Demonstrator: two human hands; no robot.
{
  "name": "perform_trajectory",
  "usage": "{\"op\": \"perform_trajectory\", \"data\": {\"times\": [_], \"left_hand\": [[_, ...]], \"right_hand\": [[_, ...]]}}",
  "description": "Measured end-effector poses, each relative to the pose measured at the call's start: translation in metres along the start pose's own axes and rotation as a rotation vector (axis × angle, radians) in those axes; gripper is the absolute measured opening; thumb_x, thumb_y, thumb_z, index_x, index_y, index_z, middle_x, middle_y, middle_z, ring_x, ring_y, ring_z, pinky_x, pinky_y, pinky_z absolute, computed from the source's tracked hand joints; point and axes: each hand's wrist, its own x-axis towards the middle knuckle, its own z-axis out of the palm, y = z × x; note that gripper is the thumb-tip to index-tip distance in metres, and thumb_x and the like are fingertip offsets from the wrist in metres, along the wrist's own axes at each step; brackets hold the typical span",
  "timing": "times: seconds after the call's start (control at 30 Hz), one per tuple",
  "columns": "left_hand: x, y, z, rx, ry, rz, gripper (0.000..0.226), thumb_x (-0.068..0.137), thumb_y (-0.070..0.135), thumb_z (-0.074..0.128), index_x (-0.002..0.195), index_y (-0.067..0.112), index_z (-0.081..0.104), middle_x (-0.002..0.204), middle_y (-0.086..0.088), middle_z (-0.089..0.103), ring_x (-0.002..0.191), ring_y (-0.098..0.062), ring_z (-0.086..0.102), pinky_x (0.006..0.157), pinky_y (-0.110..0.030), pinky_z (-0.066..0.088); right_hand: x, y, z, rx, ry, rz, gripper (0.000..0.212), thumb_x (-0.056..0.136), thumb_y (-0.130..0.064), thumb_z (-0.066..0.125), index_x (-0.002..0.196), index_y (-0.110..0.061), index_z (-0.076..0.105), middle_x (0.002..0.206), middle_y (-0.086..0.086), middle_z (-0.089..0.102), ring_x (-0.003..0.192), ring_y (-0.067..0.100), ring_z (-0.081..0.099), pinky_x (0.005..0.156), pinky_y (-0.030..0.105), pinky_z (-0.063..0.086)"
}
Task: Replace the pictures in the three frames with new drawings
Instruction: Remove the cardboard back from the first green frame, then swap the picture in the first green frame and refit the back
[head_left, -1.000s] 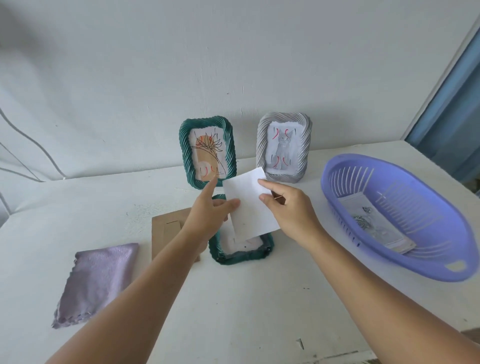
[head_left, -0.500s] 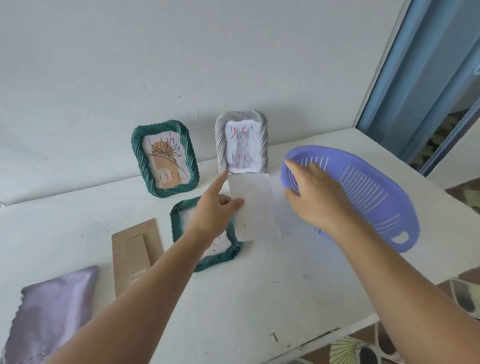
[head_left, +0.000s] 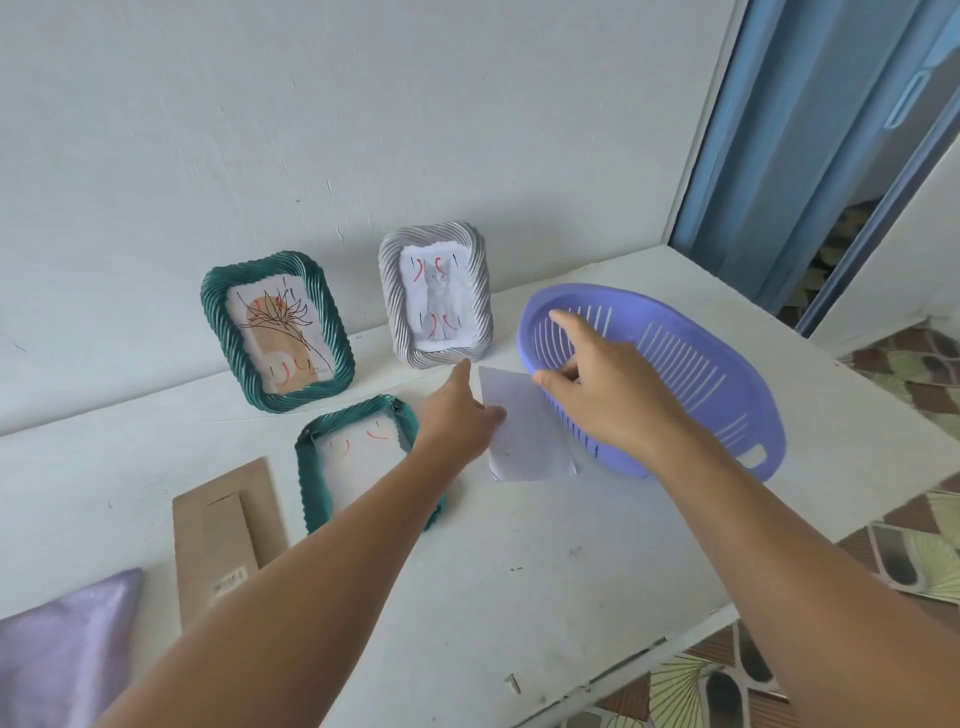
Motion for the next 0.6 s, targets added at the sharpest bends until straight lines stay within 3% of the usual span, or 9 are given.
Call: {"op": "perform_trajectory", "data": {"times": [0.17, 0.33, 0.43, 0.5, 0.6], "left_hand": [[0.0, 0.005, 0.012, -0.008, -0.017, -0.03, 0.086, 0.09, 0.022, 0.068, 0.161, 0.025, 0.02, 0.094, 0.001, 0.065, 0.1, -0.025, 0.065, 0.07, -0.03, 0.051], [-0.002, 0.005, 0.011, 0.004, -0.017, -0.01, 0.083, 0.092, 0.023, 0.067, 0.16, 0.024, 0.02, 0.09, 0.003, 0.064, 0.087, -0.019, 0.062, 0.056, -0.023, 0.043], [-0.002, 0.005, 0.009, 0.078, -0.031, 0.044, 0.083, 0.092, 0.026, 0.069, 0.16, 0.021, 0.022, 0.089, 0.001, 0.065, 0.093, -0.022, 0.063, 0.075, -0.033, 0.052], [-0.002, 0.004, 0.006, 0.182, -0.022, 0.089, 0.081, 0.094, 0.032, 0.068, 0.16, 0.018, 0.022, 0.107, -0.006, 0.067, 0.109, -0.026, 0.06, 0.092, -0.037, 0.05], [-0.004, 0.008, -0.002, 0.206, 0.061, 0.145, 0.07, 0.1, 0.036, 0.059, 0.158, 0.018, 0.026, 0.12, -0.008, 0.062, 0.119, -0.026, 0.055, 0.097, -0.035, 0.041]], "right_hand": [[-0.006, -0.003, 0.01, 0.012, -0.035, -0.011, 0.067, 0.098, -0.042, 0.06, 0.154, -0.028, 0.027, 0.099, -0.004, 0.074, 0.102, 0.026, 0.066, 0.089, 0.046, 0.052], [-0.008, -0.002, 0.01, 0.065, -0.027, -0.007, 0.067, 0.097, -0.042, 0.061, 0.154, -0.028, 0.029, 0.101, -0.008, 0.075, 0.102, 0.023, 0.067, 0.09, 0.047, 0.052], [-0.008, 0.0, 0.01, 0.102, -0.031, -0.002, 0.067, 0.096, -0.043, 0.062, 0.154, -0.029, 0.03, 0.1, -0.01, 0.075, 0.101, 0.02, 0.067, 0.091, 0.046, 0.053], [-0.007, 0.002, 0.008, 0.133, -0.04, 0.021, 0.066, 0.096, -0.047, 0.062, 0.153, -0.031, 0.032, 0.097, -0.011, 0.074, 0.099, 0.017, 0.067, 0.091, 0.041, 0.052], [-0.003, 0.009, 0.001, 0.156, -0.056, 0.075, 0.058, 0.099, -0.051, 0.055, 0.15, -0.034, 0.036, 0.096, -0.009, 0.069, 0.098, 0.017, 0.064, 0.087, 0.036, 0.048]]}}
